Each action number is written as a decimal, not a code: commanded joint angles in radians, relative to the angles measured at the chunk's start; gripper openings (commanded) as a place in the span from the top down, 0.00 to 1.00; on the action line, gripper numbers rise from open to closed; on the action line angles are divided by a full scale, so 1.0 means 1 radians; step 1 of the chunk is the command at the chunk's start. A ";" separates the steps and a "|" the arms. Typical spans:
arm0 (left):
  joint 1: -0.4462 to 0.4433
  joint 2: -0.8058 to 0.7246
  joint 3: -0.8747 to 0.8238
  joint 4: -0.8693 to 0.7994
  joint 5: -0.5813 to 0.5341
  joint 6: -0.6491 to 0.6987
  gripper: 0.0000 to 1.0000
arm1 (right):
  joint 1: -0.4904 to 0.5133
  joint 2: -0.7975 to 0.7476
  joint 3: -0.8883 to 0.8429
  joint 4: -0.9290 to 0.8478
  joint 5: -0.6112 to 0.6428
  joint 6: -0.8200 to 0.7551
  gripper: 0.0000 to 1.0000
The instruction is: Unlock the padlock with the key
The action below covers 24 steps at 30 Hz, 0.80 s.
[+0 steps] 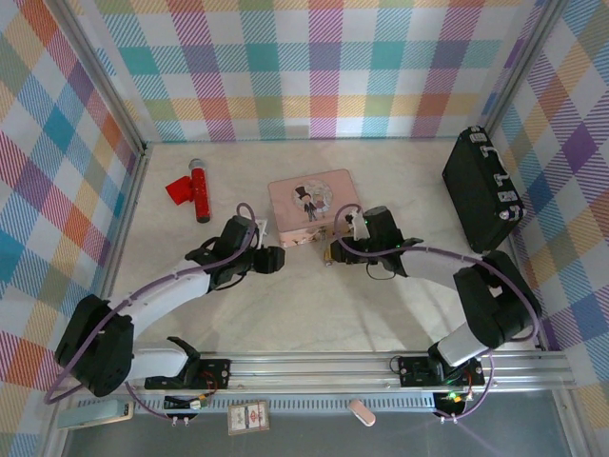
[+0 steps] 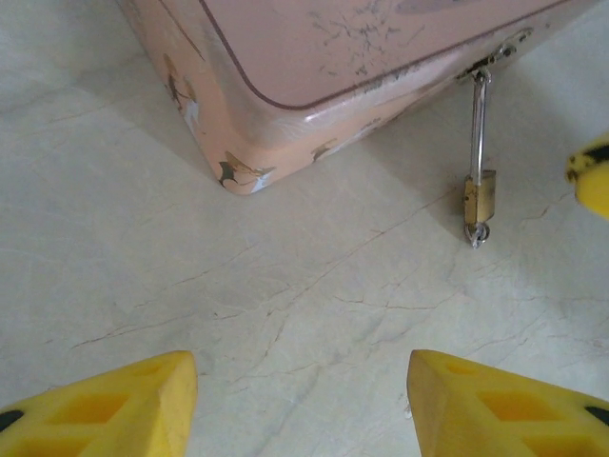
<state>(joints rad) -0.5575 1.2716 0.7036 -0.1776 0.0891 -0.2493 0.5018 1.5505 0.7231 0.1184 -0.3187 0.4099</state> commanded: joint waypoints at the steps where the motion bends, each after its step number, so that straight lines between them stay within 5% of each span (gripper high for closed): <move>1: 0.013 0.016 0.023 0.035 0.014 0.063 0.41 | -0.021 0.042 0.040 0.008 -0.058 0.037 0.64; 24: 0.013 0.048 -0.030 0.132 0.048 0.024 0.46 | -0.017 0.312 0.167 0.131 -0.139 0.123 0.77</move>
<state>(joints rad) -0.5575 1.3159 0.6773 -0.0677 0.1452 -0.2302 0.4786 1.8229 0.8886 0.2558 -0.4320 0.4938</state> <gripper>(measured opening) 0.545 0.231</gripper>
